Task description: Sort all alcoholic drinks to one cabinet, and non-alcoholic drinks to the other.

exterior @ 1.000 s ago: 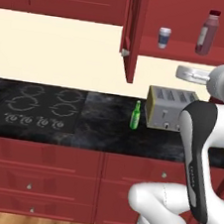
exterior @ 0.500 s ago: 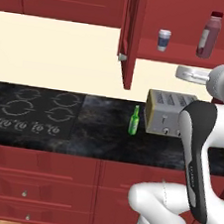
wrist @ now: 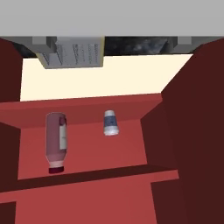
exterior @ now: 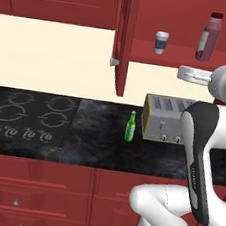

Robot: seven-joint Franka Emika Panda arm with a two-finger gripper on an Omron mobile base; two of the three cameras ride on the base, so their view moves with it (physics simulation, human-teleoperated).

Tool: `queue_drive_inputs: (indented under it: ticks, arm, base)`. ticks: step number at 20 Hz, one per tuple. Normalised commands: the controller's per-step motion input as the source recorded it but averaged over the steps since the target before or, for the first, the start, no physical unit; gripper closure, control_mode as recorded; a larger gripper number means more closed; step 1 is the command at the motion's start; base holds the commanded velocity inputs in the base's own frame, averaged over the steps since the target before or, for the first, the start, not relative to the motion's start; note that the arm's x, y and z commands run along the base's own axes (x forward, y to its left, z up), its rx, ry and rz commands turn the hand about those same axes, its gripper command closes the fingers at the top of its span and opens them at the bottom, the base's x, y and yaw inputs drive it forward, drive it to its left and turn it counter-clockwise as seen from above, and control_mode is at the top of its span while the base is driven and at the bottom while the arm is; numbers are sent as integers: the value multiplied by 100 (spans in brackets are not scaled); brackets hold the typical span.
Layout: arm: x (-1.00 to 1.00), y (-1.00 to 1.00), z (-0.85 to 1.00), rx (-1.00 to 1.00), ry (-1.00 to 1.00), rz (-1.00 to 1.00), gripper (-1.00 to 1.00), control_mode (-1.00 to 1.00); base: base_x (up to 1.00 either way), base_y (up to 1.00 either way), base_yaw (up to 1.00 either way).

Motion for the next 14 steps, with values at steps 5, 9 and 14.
queue_drive_inputs:
  ticks: [5, 9, 14]
  arm:
    - [0, 0, 0, 0, 0, 0, -100, 100]
    - [0, 0, 0, 0, 0, 0, -100, 100]
    - [0, 0, 0, 0, 0, 0, -100, 100]
  base:
    - [23, -32, 0]
    - [21, -29, 0]
    - [18, -27, 0]
